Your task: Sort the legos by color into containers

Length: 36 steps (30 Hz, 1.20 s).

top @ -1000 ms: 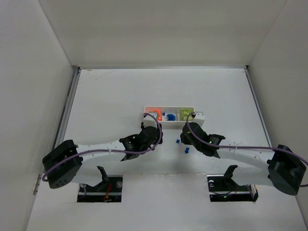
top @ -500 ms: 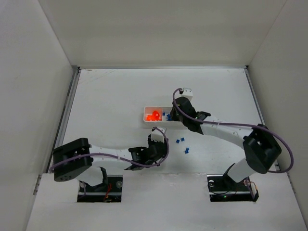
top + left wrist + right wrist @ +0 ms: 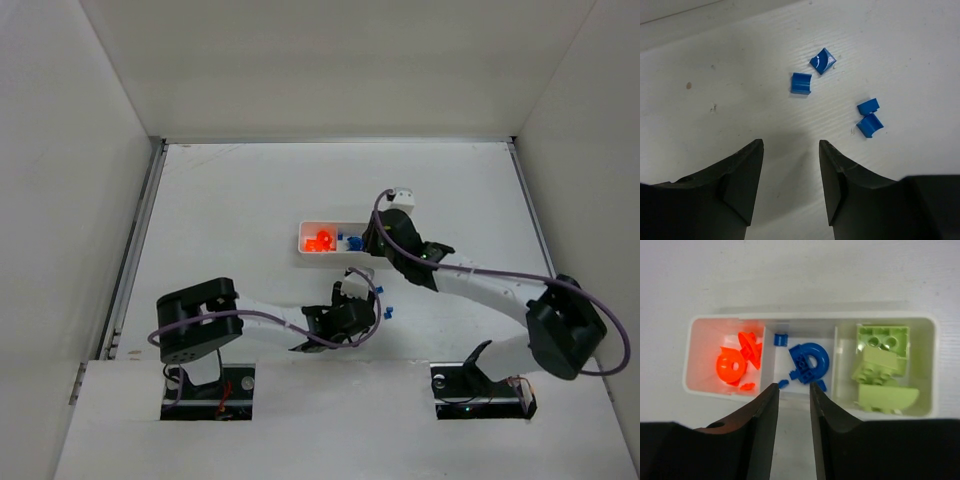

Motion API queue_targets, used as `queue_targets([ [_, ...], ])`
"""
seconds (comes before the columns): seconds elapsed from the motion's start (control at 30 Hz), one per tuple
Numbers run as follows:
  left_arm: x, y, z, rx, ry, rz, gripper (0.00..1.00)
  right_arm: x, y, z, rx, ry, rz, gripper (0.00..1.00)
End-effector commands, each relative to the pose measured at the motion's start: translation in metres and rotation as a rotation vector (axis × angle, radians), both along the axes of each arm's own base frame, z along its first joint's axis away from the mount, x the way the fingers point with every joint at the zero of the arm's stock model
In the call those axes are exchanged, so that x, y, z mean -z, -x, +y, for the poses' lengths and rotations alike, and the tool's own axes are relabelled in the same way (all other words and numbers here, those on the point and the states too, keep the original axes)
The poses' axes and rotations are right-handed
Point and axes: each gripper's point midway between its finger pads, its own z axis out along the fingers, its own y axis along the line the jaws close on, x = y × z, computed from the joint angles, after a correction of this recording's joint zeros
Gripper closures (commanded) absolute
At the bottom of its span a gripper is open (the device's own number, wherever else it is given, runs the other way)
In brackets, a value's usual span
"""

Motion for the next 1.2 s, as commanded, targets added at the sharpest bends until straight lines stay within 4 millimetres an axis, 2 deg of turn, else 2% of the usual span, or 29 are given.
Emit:
queue_targets([
  [0.0, -0.012, -0.008, -0.019, 0.008, 0.027, -0.028, 0.54, -0.010, 0.017, -0.018, 0.049, -0.054, -0.057, 0.66],
  [0.17, -0.003, -0.018, -0.028, 0.008, -0.015, -0.040, 0.55, 0.014, 0.055, -0.054, 0.110, -0.102, -0.033, 0.68],
  [0.27, 0.002, -0.025, -0.030, 0.004, -0.044, -0.051, 0.56, 0.023, 0.072, -0.069, 0.140, -0.139, -0.020, 0.66],
  [0.4, 0.009, -0.038, -0.028, -0.014, -0.075, -0.058, 0.56, 0.034, 0.084, -0.076, 0.153, -0.148, 0.006, 0.58],
  [0.57, 0.013, -0.049, -0.022, -0.028, -0.105, -0.061, 0.62, 0.041, 0.090, -0.081, 0.167, -0.172, 0.013, 0.56],
  [0.73, 0.015, -0.049, -0.021, -0.023, -0.109, -0.055, 0.77, 0.052, 0.094, -0.083, 0.166, -0.159, 0.036, 0.55],
  [0.87, -0.001, -0.047, -0.020, -0.009, -0.085, -0.075, 0.86, 0.059, 0.095, -0.080, 0.146, -0.115, 0.062, 0.50],
  [1.0, -0.034, -0.051, -0.015, -0.022, -0.014, -0.101, 0.87, 0.067, 0.099, -0.061, 0.068, -0.049, 0.095, 0.49],
  [1.17, -0.079, -0.066, -0.002, -0.064, 0.072, -0.139, 0.87, 0.072, 0.099, -0.044, 0.020, -0.009, 0.110, 0.48],
])
